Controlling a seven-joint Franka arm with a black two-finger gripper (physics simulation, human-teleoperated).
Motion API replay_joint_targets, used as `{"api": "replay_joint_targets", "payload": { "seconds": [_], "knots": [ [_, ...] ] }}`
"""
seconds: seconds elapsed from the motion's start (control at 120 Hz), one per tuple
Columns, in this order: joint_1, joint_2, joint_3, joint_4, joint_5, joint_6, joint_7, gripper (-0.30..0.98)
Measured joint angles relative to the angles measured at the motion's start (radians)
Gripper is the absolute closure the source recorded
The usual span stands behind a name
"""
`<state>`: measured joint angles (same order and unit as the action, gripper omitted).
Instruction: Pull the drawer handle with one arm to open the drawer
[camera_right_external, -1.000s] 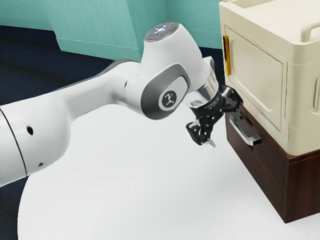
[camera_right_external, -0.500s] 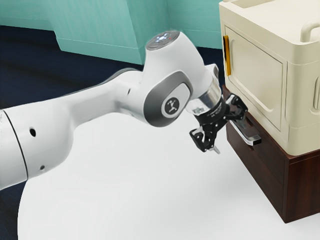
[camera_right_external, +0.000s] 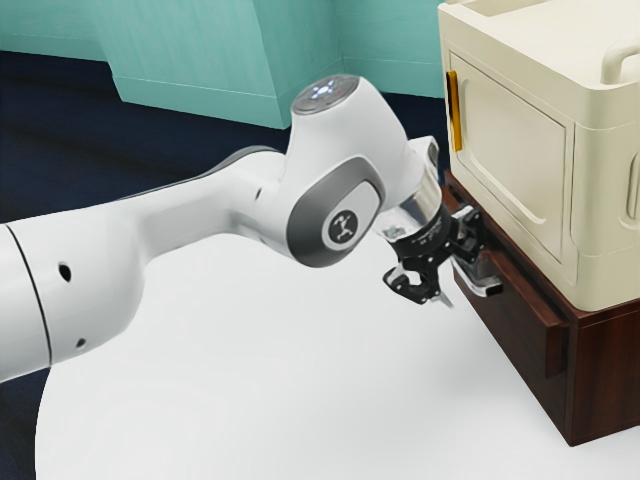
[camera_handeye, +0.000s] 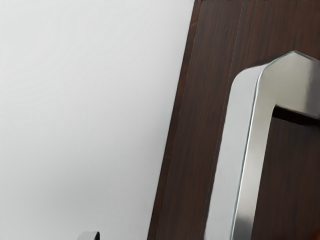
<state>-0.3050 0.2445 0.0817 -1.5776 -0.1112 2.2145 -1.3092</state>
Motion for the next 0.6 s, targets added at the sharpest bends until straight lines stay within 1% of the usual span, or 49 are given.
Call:
{"api": "replay_joint_targets", "payload": {
  "seconds": [0.208, 0.6],
  "knots": [
    [0.008, -0.042, 0.002, -0.051, 0.011, 0.003, 0.015, 0.45],
    [0.011, -0.134, 0.013, -0.160, 0.032, 0.005, 0.034, 0.46]
  ]
}}
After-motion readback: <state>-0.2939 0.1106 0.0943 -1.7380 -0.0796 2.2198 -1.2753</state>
